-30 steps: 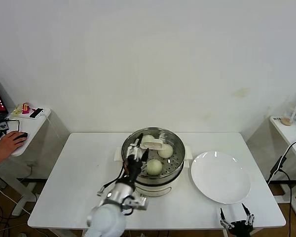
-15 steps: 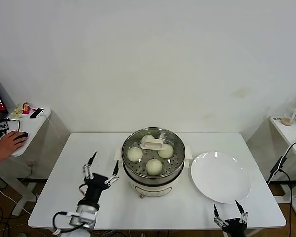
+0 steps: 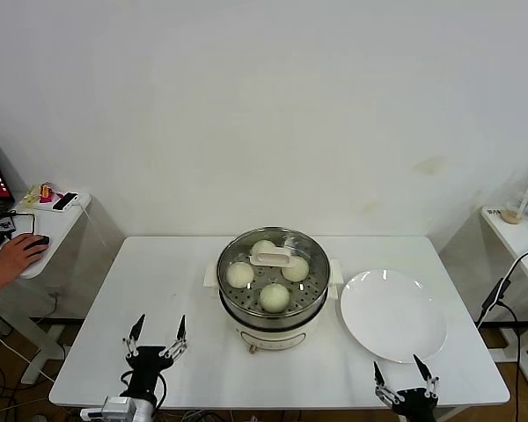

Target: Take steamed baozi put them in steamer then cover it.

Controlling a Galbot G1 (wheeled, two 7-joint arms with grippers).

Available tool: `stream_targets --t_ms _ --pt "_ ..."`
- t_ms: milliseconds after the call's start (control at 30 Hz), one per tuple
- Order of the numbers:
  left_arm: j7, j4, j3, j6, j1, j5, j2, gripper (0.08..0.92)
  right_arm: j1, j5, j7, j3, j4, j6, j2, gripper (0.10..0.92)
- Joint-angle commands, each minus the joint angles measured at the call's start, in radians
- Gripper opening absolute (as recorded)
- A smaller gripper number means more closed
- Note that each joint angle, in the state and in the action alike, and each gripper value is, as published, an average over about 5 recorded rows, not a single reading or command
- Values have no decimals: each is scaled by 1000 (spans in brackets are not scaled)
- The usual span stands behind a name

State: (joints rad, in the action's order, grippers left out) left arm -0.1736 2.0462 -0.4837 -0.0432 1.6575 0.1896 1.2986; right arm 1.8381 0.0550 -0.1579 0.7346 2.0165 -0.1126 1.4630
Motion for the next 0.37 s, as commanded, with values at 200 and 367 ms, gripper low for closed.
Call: stream_targets --t_ms 200,367 --pt "-13 4 -4 44 56 96 6 823 44 24 28 -68 90 87 -38 823" --pt "-21 2 16 49 62 93 11 823 39 23 27 -77 85 80 -43 823"
